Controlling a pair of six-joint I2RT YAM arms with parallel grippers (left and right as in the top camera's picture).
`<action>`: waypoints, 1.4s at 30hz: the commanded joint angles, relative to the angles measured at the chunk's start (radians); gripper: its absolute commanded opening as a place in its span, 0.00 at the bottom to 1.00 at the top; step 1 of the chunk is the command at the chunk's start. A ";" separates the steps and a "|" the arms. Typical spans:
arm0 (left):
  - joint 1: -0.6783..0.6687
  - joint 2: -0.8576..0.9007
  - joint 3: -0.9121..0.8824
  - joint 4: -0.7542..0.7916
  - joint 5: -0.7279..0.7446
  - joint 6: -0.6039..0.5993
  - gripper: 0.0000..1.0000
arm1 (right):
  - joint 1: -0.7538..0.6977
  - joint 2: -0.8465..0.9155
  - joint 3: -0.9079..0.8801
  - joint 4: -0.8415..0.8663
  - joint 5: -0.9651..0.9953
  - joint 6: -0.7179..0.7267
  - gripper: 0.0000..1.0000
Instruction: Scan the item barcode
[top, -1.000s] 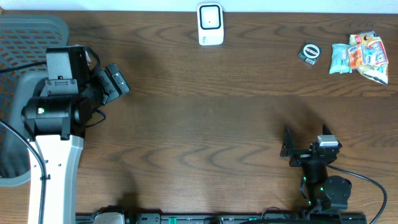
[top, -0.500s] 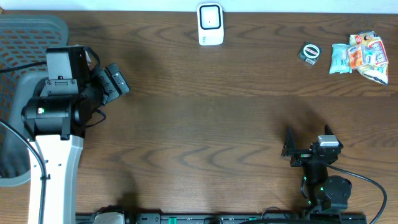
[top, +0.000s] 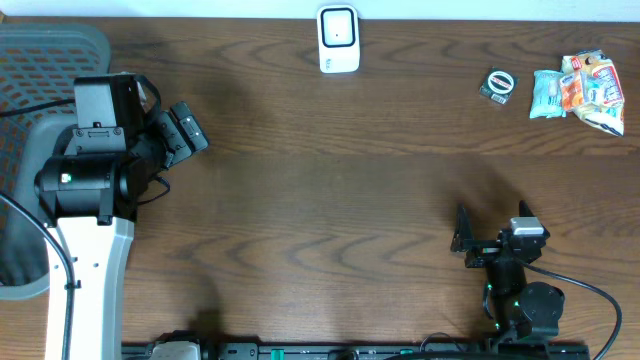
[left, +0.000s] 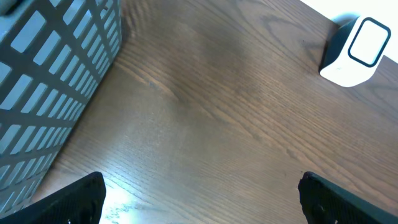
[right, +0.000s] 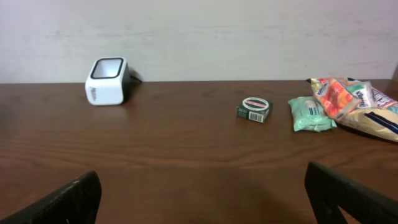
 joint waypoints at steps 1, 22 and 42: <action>0.006 -0.001 0.009 -0.001 -0.010 0.013 0.98 | 0.021 -0.007 -0.001 -0.009 0.011 0.023 0.99; 0.006 -0.001 0.009 -0.001 -0.009 0.013 0.98 | 0.024 -0.007 -0.001 -0.005 -0.001 -0.012 0.99; 0.006 -0.001 0.009 -0.001 -0.009 0.013 0.98 | 0.024 -0.007 -0.001 -0.002 0.000 -0.012 0.99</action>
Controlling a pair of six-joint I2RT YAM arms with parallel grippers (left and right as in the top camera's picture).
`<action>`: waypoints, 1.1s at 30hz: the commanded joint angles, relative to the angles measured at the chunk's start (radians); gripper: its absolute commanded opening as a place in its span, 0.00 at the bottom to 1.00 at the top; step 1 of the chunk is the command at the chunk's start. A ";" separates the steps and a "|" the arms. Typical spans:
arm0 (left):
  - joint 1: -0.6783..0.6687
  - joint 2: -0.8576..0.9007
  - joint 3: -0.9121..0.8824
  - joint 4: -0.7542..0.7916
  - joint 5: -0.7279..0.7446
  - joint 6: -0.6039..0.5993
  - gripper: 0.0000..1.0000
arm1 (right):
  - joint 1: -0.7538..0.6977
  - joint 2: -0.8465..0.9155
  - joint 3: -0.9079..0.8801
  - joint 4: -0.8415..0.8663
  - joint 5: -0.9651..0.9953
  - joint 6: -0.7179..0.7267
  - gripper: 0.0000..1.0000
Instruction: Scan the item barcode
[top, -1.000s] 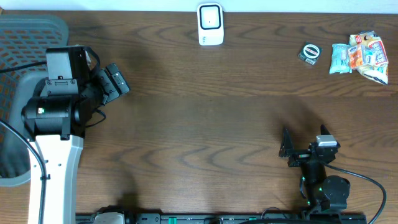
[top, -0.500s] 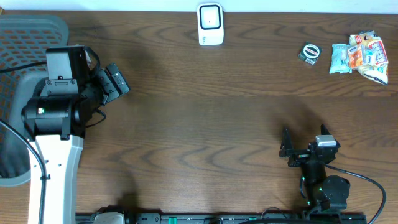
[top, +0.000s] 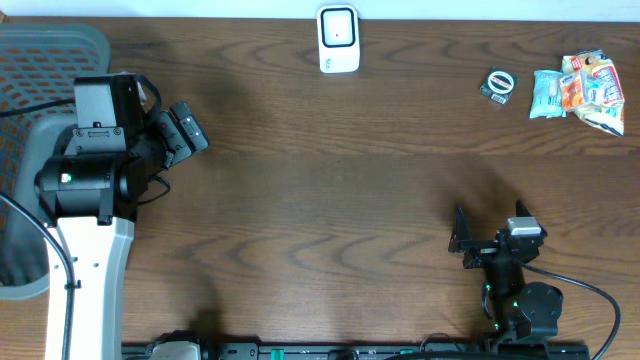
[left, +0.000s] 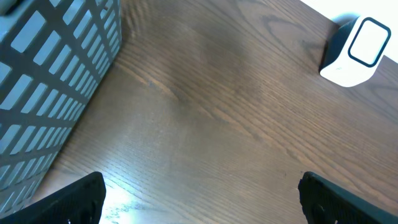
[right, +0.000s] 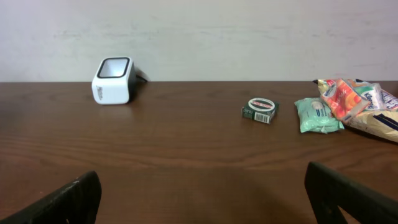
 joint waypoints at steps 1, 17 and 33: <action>0.006 -0.001 0.009 -0.001 -0.010 0.013 0.98 | 0.008 -0.007 -0.001 -0.004 0.001 -0.011 0.99; 0.009 0.001 0.009 -0.005 -0.010 0.014 0.98 | 0.008 -0.007 -0.001 -0.004 0.001 -0.011 0.99; 0.011 -0.163 -0.324 0.037 -0.039 0.085 0.98 | 0.008 -0.007 -0.001 -0.004 0.001 -0.011 0.99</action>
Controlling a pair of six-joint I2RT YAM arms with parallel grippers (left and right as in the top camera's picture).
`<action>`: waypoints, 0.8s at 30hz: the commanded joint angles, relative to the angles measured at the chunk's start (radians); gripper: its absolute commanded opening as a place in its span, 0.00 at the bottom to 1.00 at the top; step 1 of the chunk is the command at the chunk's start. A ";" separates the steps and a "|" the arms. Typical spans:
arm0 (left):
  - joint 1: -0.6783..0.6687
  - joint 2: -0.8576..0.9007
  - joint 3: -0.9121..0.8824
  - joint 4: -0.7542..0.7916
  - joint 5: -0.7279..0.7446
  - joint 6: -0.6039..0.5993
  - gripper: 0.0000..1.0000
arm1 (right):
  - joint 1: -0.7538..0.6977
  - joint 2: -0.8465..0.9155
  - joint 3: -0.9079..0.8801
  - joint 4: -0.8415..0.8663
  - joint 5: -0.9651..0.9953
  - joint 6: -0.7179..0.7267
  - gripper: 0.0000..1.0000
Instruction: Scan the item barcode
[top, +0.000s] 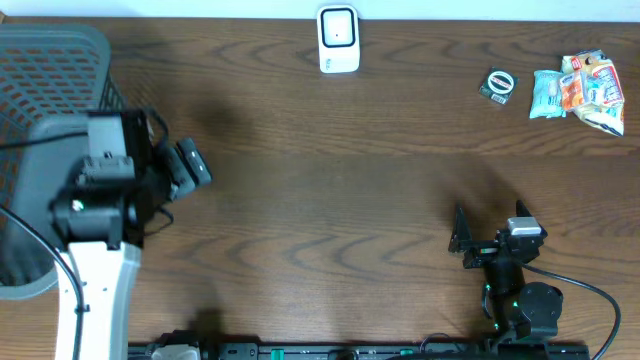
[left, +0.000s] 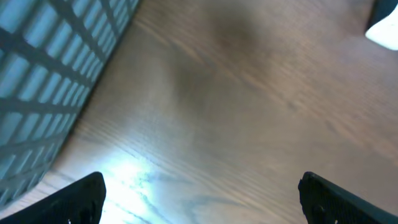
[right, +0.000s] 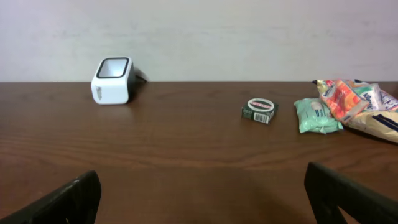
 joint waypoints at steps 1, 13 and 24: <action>0.006 -0.079 -0.177 0.081 -0.019 0.052 0.98 | 0.008 -0.007 -0.001 -0.005 0.000 -0.011 0.99; 0.006 -0.420 -0.508 0.197 -0.013 0.052 0.98 | 0.008 -0.007 -0.001 -0.005 0.000 -0.011 0.99; -0.046 -0.743 -0.744 0.421 0.000 0.239 0.98 | 0.008 -0.007 -0.001 -0.005 0.000 -0.011 0.99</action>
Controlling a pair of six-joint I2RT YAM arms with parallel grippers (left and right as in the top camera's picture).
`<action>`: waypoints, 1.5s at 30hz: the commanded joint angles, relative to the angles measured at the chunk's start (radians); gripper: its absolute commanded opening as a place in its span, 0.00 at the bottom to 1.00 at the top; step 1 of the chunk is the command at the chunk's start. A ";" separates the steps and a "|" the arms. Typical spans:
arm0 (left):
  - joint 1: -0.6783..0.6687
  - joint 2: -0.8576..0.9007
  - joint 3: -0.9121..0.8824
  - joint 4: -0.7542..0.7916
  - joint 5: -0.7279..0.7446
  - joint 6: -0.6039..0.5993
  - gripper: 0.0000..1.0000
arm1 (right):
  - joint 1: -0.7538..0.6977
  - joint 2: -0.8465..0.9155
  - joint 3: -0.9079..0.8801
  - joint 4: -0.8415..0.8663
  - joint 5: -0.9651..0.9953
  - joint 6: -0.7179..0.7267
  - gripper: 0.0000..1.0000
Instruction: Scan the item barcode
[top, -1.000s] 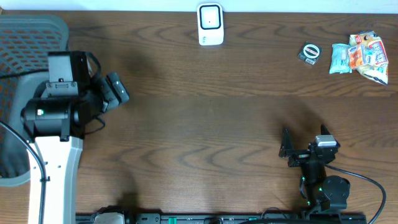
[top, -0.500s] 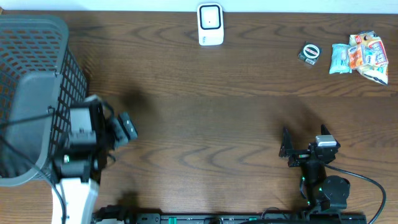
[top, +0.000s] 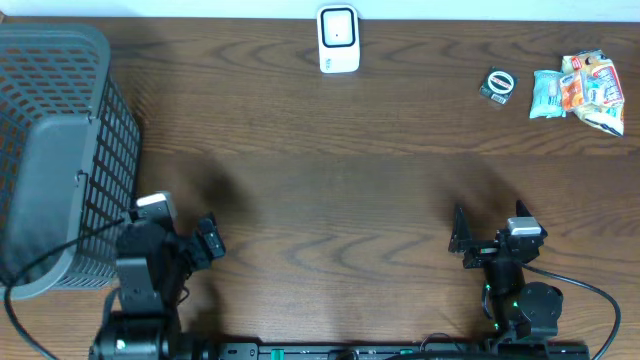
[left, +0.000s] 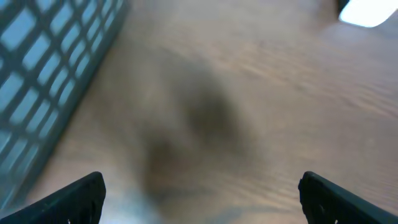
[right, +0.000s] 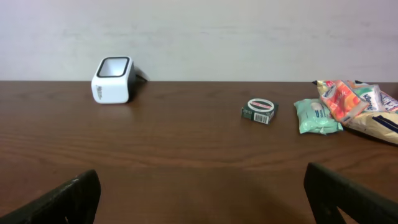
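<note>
A white barcode scanner stands at the table's far edge, also in the right wrist view; only its corner shows in the blurred left wrist view. A small dark green box with a round label lies at the far right. My left gripper is open and empty near the front left. My right gripper is open and empty at the front right, facing the far edge.
A grey mesh basket fills the left side, close beside my left arm. A green wipes pack and colourful snack bags lie at the far right corner.
My left arm has moved from beside the basket's middle to the table's front edge, and more of the basket shows. Its wrist view is blurred. The right arm and all items are unchanged.
At first my left arm stood over the basket with its open gripper pointing toward the scanner, and my right gripper sat open at the front right. The right wrist view then shifted slightly. Later the left arm was nearer the front, and now it is at the front edge.
</note>
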 joint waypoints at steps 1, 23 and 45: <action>-0.023 -0.110 -0.066 0.065 -0.002 0.072 0.98 | 0.008 -0.007 -0.001 -0.005 0.000 -0.011 0.99; -0.021 -0.489 -0.352 0.411 0.102 0.191 0.98 | 0.008 -0.007 -0.001 -0.005 0.000 -0.011 0.99; 0.005 -0.489 -0.515 0.715 0.103 0.188 0.98 | 0.008 -0.007 -0.001 -0.005 0.000 -0.011 0.99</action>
